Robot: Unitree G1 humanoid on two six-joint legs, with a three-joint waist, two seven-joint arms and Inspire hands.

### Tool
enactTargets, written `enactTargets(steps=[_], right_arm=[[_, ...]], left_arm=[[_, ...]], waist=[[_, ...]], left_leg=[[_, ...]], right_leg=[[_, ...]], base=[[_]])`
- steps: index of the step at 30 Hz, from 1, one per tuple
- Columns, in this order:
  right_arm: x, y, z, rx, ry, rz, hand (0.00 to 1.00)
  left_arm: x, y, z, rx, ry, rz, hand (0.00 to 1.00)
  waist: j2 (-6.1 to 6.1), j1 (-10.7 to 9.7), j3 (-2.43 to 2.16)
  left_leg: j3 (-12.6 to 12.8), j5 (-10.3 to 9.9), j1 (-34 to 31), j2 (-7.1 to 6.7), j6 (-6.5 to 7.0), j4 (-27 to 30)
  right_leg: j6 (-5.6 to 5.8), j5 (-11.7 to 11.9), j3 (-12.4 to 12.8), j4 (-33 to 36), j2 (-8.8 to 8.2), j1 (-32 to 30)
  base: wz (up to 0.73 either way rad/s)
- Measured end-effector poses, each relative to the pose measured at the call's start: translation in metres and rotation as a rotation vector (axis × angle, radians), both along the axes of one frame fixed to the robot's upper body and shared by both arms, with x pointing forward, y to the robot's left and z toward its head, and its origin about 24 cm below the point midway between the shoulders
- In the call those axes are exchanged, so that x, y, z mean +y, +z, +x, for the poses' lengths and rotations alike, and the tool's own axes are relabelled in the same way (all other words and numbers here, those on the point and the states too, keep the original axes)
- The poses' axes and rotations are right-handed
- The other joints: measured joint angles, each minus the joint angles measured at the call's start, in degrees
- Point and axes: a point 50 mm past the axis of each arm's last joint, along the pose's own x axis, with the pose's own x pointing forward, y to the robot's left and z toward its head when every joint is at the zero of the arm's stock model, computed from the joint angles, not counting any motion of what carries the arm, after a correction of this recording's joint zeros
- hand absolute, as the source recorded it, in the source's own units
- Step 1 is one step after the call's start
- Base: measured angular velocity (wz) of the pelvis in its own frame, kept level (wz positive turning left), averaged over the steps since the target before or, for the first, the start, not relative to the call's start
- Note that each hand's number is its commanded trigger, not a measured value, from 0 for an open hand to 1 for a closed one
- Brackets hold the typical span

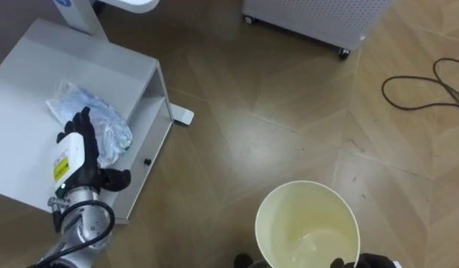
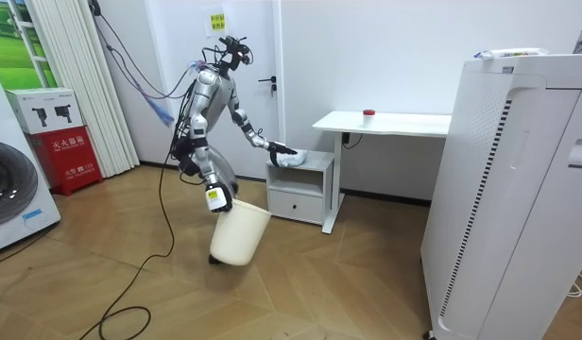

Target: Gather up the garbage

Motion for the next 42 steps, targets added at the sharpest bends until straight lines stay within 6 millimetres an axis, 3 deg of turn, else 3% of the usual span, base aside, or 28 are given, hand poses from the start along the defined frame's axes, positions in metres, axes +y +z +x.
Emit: enactTargets(steps=[10,13,15,16,18,26,42], right_arm=[[-0.001,-0.002,-0.002,0.032,-0.009,0.000,1.00],[-0.001,-0.001,-0.001,0.027,-0.009,0.007,1.00],[-0.002,-0.002,-0.002,0.030,-0.009,0.007,1.00],[-0.002,-0.002,-0.002,0.034,-0.013,0.008,1.00],[-0.004,-0.002,-0.003,0.041,-0.020,0.006,1.00],[-0.009,-0.002,-0.005,0.074,-0.035,-0.013,1.00],[-0.010,-0.004,-0.008,0.104,-0.047,-0.017,1.00]], left_arm=[[-0.008,0.001,0.005,0.056,-0.092,0.184,0.00],[-0.004,0.002,0.005,0.081,-0.096,0.237,0.05],[0.000,0.002,0.004,0.102,-0.096,0.266,0.22],[0.003,0.002,0.004,0.114,-0.096,0.284,0.62],[0.004,0.003,0.005,0.128,-0.090,0.299,1.00],[0.011,0.023,0.016,0.096,-0.034,0.366,1.00],[0.017,0.009,0.011,0.262,-0.055,0.418,1.00]], waist=[[-0.03,-0.7,0.02],[-0.02,-0.8,0.02],[0.00,-1.0,0.03],[0.01,-1.0,0.04],[0.03,-1.0,0.05],[0.56,0.4,0.14],[1.22,1.6,0.26]], left_leg=[[-0.2,-0.4,-1.9,0.38,0.15,1.6],[-0.1,-0.5,-3.1,0.60,0.21,2.0],[0.0,-0.5,-3.4,0.68,0.20,2.0],[0.0,-0.6,-3.7,0.85,0.15,2.2],[0.0,-0.8,-3.8,0.92,0.09,2.3],[0.0,-1.5,-3.7,1.38,-0.03,3.1],[0.1,-1.5,-2.3,1.91,-0.12,2.7]], right_leg=[[-0.01,0.0,0.0,1.5,0.13,-1.8],[-0.08,0.0,0.0,1.9,0.18,-3.1],[-0.10,0.0,0.1,1.9,0.28,-3.5],[-0.13,0.0,0.1,1.9,0.42,-3.7],[-0.21,0.0,0.1,2.0,0.50,-3.8],[-0.22,0.0,0.5,2.2,1.07,-3.7],[-0.27,0.2,0.9,1.5,1.69,-2.3]], base=[[-0.02],[-0.05],[-0.04],[-0.03],[-0.02],[-0.04],[-0.01]])
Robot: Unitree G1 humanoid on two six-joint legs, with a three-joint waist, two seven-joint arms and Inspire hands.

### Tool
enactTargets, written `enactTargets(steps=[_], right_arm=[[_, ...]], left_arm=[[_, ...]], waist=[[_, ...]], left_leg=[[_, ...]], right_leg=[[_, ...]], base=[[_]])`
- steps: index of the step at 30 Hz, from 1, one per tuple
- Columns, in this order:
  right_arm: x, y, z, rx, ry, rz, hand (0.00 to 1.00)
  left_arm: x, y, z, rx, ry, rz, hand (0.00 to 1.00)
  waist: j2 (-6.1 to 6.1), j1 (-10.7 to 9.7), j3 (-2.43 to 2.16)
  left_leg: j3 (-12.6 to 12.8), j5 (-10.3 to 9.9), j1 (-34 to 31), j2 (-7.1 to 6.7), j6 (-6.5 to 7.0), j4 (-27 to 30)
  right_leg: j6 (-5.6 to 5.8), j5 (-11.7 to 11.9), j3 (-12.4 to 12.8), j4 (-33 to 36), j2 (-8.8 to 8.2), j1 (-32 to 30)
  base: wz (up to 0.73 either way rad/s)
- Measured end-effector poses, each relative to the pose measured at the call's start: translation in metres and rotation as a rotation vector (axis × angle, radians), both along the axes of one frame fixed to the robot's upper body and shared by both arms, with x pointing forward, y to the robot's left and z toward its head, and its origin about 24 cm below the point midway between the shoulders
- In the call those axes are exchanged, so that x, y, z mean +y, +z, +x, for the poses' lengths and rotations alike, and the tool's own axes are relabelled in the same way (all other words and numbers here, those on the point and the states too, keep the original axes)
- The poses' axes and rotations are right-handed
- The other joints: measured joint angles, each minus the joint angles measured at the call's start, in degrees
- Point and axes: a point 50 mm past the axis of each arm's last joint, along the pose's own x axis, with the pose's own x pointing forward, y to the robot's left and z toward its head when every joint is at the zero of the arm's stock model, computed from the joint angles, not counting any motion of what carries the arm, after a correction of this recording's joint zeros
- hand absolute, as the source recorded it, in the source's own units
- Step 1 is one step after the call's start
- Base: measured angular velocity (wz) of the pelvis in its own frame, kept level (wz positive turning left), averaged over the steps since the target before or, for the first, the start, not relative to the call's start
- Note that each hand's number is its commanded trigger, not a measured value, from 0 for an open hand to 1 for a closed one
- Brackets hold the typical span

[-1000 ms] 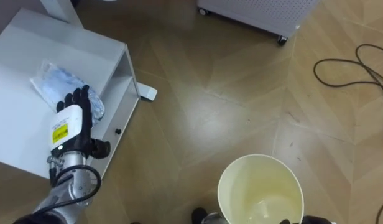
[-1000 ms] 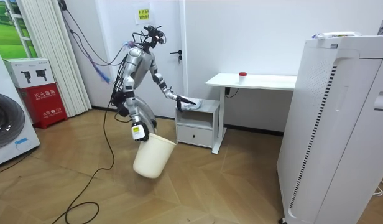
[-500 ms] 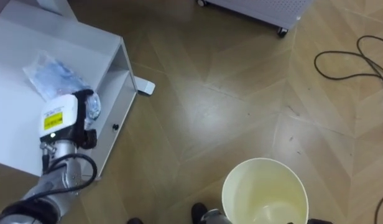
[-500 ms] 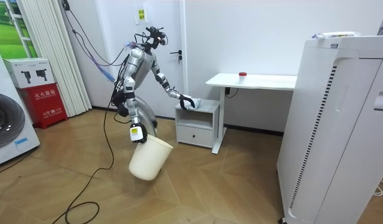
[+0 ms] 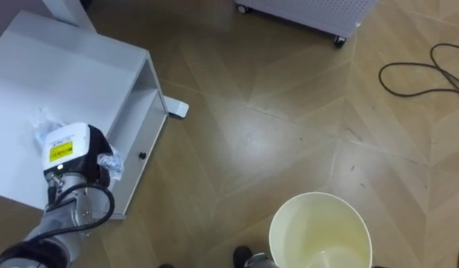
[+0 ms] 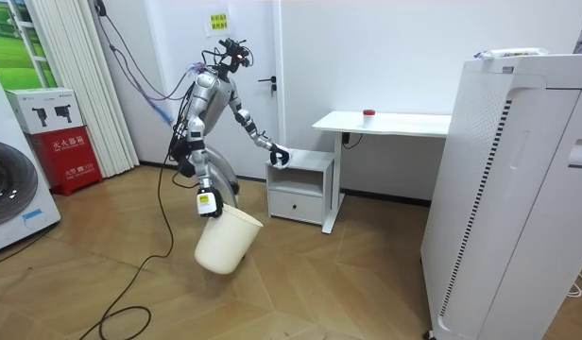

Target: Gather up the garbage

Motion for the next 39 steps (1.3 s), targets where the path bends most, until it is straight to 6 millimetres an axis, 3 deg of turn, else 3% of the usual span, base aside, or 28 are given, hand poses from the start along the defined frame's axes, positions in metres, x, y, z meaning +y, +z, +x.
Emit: enactTargets(steps=[10,17,20,22,25,28,31,35,39], right_arm=[[0.000,0.001,0.001,-0.008,-0.019,-0.023,1.00],[0.001,0.005,0.004,-0.052,-0.004,-0.061,1.00],[0.004,0.006,0.005,-0.070,0.013,-0.090,1.00],[0.009,0.008,0.010,-0.095,0.025,-0.101,1.00],[0.018,0.007,0.013,-0.109,0.035,-0.092,1.00],[0.032,0.004,0.014,-0.107,0.068,-0.081,1.00],[0.042,0.005,0.020,-0.127,0.115,-0.081,1.00],[0.062,0.011,0.034,-0.163,0.182,-0.071,1.00],[0.086,0.014,0.041,-0.196,0.287,-0.018,1.00]], left_arm=[[-0.003,-0.005,-0.003,0.006,-0.001,-0.005,1.00],[-0.013,-0.028,-0.015,-0.021,0.099,-0.316,1.00],[-0.034,-0.040,-0.020,-0.061,0.124,-0.557,1.00],[-0.055,-0.053,-0.027,-0.055,0.110,-0.729,1.00],[-0.085,-0.075,-0.045,0.039,0.050,-0.854,1.00],[-0.111,-0.094,-0.062,0.154,0.011,-0.954,1.00],[-0.136,-0.107,-0.078,0.266,-0.066,-1.020,1.00],[-0.163,-0.116,-0.092,0.413,-0.178,-1.090,1.00],[-0.174,-0.116,-0.099,0.476,-0.247,-1.136,1.00]], waist=[[0.11,0.3,0.00],[0.06,0.6,-0.01],[-0.24,1.8,-0.17],[-0.37,2.1,-0.25],[-0.88,2.9,-0.57],[-2.41,4.0,-1.74],[-2.87,5.2,-2.75],[-2.82,7.4,-2.78],[-2.85,10.0,-2.80]], left_leg=[[0.2,0.0,0.8,-0.24,-0.01,-0.2],[1.0,0.3,4.0,-0.95,-0.11,-2.1],[1.9,0.4,6.6,-1.18,-0.06,-3.7],[2.1,1.1,8.7,-2.04,-0.06,-5.9],[2.5,1.5,11.9,-2.19,-0.12,-7.9],[2.6,2.2,14.5,-2.84,-0.46,-10.5],[2.4,2.6,16.2,-2.72,-0.67,-12.2],[2.5,2.6,18.6,-3.03,-0.63,-13.6],[3.0,2.6,19.4,-3.12,-0.56,-14.1]], right_leg=[[-0.07,0.0,-0.6,0.0,-0.56,0.7],[-0.01,-0.2,-0.3,-0.8,-1.33,3.3],[0.14,-0.2,0.3,-1.9,-1.53,5.1],[0.23,-0.2,0.2,-3.3,-2.17,7.1],[0.30,0.1,0.3,-5.4,-2.41,10.2],[0.26,0.2,0.1,-7.5,-2.70,12.5],[0.23,1.0,-0.6,-10.3,-2.53,14.8],[0.50,1.5,-1.0,-12.1,-2.54,17.4],[0.52,1.5,-0.9,-12.2,-2.90,17.6]], base=[[0.00],[0.03],[-0.04],[0.12],[0.04],[0.06],[0.02],[-0.02],[-0.05]])
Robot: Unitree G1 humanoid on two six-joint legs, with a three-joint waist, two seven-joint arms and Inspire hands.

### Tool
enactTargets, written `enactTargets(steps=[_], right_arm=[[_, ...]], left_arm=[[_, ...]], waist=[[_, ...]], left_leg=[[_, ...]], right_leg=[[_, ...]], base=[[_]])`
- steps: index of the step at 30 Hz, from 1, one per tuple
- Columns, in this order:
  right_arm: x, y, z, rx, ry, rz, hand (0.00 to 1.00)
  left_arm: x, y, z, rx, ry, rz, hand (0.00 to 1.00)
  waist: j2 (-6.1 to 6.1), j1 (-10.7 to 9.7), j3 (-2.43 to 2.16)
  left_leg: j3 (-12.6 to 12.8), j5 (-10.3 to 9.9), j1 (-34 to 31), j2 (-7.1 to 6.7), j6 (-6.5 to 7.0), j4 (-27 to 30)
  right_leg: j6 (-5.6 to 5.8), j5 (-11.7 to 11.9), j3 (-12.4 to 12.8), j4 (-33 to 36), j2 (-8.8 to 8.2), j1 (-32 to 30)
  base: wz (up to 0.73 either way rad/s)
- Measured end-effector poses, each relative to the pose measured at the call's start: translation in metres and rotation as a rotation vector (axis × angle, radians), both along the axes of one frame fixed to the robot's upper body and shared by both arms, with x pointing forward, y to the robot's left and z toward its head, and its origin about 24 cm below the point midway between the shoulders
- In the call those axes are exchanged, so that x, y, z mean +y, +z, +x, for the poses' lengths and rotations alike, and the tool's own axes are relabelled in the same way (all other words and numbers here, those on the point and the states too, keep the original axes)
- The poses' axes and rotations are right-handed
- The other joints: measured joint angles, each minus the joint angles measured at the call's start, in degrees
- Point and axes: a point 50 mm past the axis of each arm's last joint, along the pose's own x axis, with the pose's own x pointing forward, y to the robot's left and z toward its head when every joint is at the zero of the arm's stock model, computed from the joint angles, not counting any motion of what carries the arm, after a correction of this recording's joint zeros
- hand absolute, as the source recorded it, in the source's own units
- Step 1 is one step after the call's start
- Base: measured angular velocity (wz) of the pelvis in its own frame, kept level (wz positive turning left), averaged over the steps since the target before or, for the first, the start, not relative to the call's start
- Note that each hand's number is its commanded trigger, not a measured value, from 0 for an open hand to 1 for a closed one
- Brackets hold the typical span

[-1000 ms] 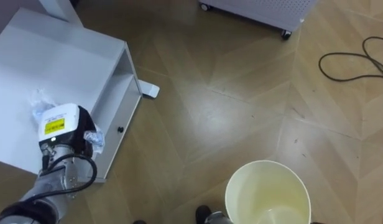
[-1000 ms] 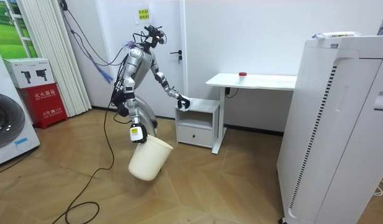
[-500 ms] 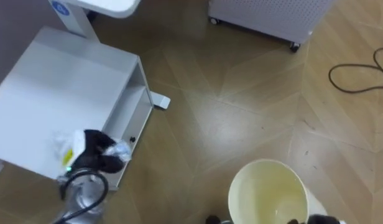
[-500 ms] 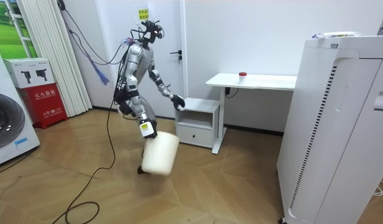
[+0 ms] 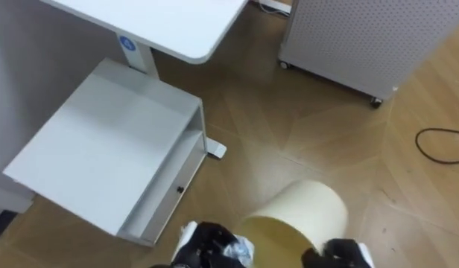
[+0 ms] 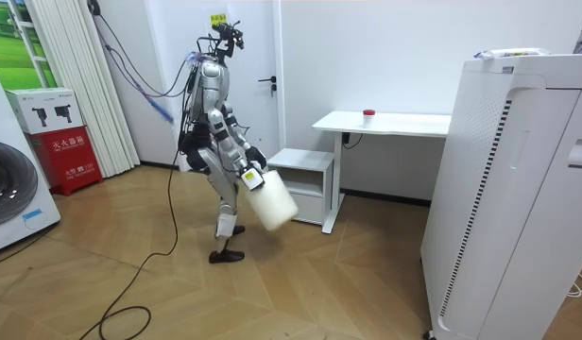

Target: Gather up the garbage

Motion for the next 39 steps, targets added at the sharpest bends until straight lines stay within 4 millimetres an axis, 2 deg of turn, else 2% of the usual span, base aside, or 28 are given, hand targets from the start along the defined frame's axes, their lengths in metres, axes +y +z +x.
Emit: enactTargets(steps=[4,9,24,25,26,27,35,39], right_arm=[[0.018,0.012,0.014,-0.058,0.082,0.051,1.00],[0.020,0.013,0.015,-0.055,0.095,0.071,1.00],[0.024,0.012,0.013,-0.051,0.121,0.091,1.00],[0.024,0.011,0.013,-0.048,0.122,0.089,1.00],[0.024,0.011,0.012,-0.047,0.121,0.088,1.00],[0.023,0.010,0.010,-0.043,0.119,0.086,1.00],[0.023,0.008,0.008,-0.037,0.112,0.083,1.00],[0.021,0.003,0.000,-0.016,0.103,0.085,1.00]], left_arm=[[-0.011,0.007,0.000,-0.016,-0.064,-0.061,1.00],[-0.013,0.006,-0.002,-0.012,-0.075,-0.068,1.00],[-0.013,0.005,-0.004,-0.003,-0.084,-0.071,1.00],[-0.013,0.004,-0.005,-0.002,-0.085,-0.069,0.62],[-0.013,0.004,-0.005,-0.002,-0.086,-0.067,0.40],[-0.013,0.004,-0.006,-0.001,-0.090,-0.064,0.00],[-0.013,0.003,-0.008,-0.003,-0.086,-0.062,0.00],[-0.015,0.002,-0.012,-0.014,-0.107,-0.038,0.00]], waist=[[0.03,1.0,0.01],[-0.02,1.2,0.03],[-0.72,1.1,-0.03],[-0.72,1.1,-0.03],[-0.73,1.0,-0.03],[-0.75,1.0,-0.05],[-0.74,1.0,-0.05],[-0.60,1.3,-0.14]], left_leg=[[0.2,0.1,-0.9,-0.01,0.19,-0.2],[0.3,0.1,-0.9,-0.78,0.23,-0.5],[0.9,0.1,-1.2,-0.77,0.26,-0.5],[0.9,0.1,-1.2,-0.76,0.26,-0.5],[0.9,0.1,-1.2,-0.76,0.26,-0.5],[0.9,0.1,-1.2,-0.76,0.26,-0.5],[0.9,0.2,-1.3,-0.73,0.31,-0.4],[0.8,0.2,-1.4,-0.57,0.32,-0.5]], right_leg=[[0.01,0.0,0.0,0.5,-0.58,-1.3],[0.15,-0.1,0.2,1.0,-0.79,-1.7],[0.23,-0.1,0.2,1.0,-0.86,-2.3],[0.24,-0.1,0.2,0.9,-0.84,-2.3],[0.24,-0.1,0.2,0.9,-0.84,-2.3],[0.24,-0.1,0.2,0.9,-0.84,-2.3],[0.30,-0.1,0.2,0.9,-0.81,-2.2],[0.30,0.2,0.2,0.4,-0.65,-2.1]], base=[[-0.02],[0.01],[0.00],[0.00],[0.00],[0.00],[0.00],[-0.01]])
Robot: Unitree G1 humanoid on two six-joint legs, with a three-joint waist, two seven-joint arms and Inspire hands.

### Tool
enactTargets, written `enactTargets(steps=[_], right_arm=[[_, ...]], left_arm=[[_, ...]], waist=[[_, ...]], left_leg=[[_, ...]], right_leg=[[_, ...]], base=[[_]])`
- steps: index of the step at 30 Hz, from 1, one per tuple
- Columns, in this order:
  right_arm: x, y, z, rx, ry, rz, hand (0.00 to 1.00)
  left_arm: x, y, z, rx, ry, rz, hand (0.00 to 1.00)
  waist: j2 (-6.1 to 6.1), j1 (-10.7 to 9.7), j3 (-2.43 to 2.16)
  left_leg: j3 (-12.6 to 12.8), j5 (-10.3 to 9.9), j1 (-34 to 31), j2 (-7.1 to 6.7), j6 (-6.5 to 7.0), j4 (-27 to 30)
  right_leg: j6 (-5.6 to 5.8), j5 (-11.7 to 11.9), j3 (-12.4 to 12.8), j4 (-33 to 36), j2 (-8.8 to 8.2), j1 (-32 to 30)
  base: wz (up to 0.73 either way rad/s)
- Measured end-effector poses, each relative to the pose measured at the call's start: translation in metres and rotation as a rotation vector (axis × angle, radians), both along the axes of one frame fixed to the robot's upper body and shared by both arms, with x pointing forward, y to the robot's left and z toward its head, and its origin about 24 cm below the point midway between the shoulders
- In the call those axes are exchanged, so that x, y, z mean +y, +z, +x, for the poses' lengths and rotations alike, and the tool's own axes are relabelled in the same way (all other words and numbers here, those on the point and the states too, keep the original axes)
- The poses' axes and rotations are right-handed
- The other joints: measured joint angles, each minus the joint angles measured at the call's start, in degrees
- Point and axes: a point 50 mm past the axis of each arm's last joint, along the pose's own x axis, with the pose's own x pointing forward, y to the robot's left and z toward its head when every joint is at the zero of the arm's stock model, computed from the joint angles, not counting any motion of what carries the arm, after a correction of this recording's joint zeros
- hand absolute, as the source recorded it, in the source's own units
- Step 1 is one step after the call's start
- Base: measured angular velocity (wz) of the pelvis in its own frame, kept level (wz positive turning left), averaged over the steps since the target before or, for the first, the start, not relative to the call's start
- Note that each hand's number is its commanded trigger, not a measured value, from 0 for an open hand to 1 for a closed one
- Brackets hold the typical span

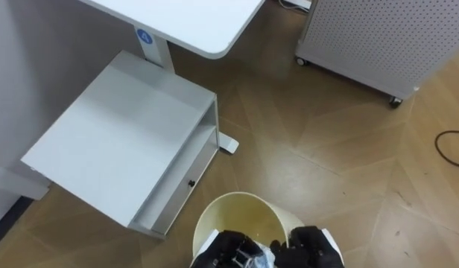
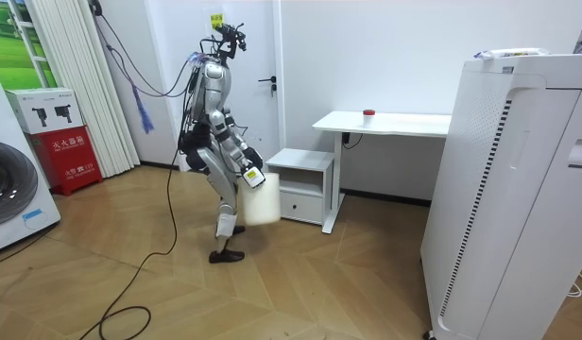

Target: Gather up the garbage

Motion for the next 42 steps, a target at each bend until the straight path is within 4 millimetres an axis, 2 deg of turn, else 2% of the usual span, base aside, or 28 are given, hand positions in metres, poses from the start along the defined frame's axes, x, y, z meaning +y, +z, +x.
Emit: enactTargets(steps=[6,12,17,23,28,29,33,37,42], right_arm=[[0.003,-0.002,-0.004,0.010,0.019,-0.005,1.00],[0.007,-0.005,-0.008,0.023,0.053,0.007,1.00],[0.007,-0.008,-0.012,0.038,0.063,0.013,1.00],[0.003,-0.010,-0.017,0.052,0.055,0.015,1.00],[-0.001,-0.012,-0.019,0.062,0.045,0.017,1.00],[-0.002,-0.012,-0.019,0.061,0.037,0.022,1.00],[-0.008,-0.012,-0.019,0.064,0.016,0.041,1.00],[-0.018,-0.016,-0.022,0.088,-0.018,0.046,1.00],[-0.033,-0.015,-0.023,0.088,-0.089,0.048,1.00]], left_arm=[[-0.001,0.000,-0.001,-0.016,-0.005,0.015,0.00],[-0.002,0.001,-0.003,-0.031,0.004,0.017,0.00],[0.000,0.002,-0.003,-0.068,-0.015,0.073,0.00],[-0.002,0.003,-0.002,-0.094,-0.047,0.107,0.00],[-0.003,0.004,-0.001,-0.106,-0.056,0.107,0.00],[-0.003,0.005,-0.001,-0.109,-0.059,0.104,0.00],[-0.002,0.008,0.001,-0.125,-0.061,0.080,0.00],[0.000,0.015,0.006,-0.160,-0.075,0.070,0.00],[0.004,0.030,0.016,-0.239,-0.064,0.047,0.00]], waist=[[0.31,0.2,-0.24],[1.08,0.3,-0.83],[1.10,0.4,-0.83],[1.11,0.1,-0.78],[1.07,-0.5,-0.52],[0.95,-0.7,-0.18],[0.68,-1.6,0.20],[-0.32,-1.7,0.92],[-0.29,-1.8,0.91]], left_leg=[[-0.3,0.0,-0.2,0.05,0.01,0.0],[-0.7,0.0,0.2,-0.14,0.08,-0.1],[-0.7,0.2,0.5,-0.26,0.27,-0.3],[-0.3,0.2,0.6,-0.13,0.39,-0.5],[0.3,0.2,1.0,-0.21,0.38,-0.6],[0.4,0.2,1.5,-0.24,0.37,-0.8],[0.6,0.2,3.0,-0.23,0.35,-1.4],[1.1,0.0,5.5,-0.36,0.23,-2.2],[1.1,-0.6,8.3,-0.37,0.14,-2.2]], right_leg=[[0.04,0.2,-0.1,-0.2,0.07,0.0],[0.03,0.2,-0.6,-0.2,-0.18,0.5],[0.03,0.2,-1.8,-0.2,-0.92,0.9],[0.16,0.3,-1.7,-0.4,-1.02,0.9],[0.15,0.3,-1.5,-0.3,-1.10,0.7],[0.14,0.3,-1.5,-0.3,-1.14,1.1],[0.14,0.3,-1.5,-0.9,-1.15,2.5],[0.27,0.3,-0.7,-1.5,-1.04,4.5],[0.39,0.2,-0.7,-2.0,-1.05,7.5]], base=[[0.00],[0.03],[0.01],[-0.02],[-0.04],[0.00],[0.00],[-0.08],[-0.02]])
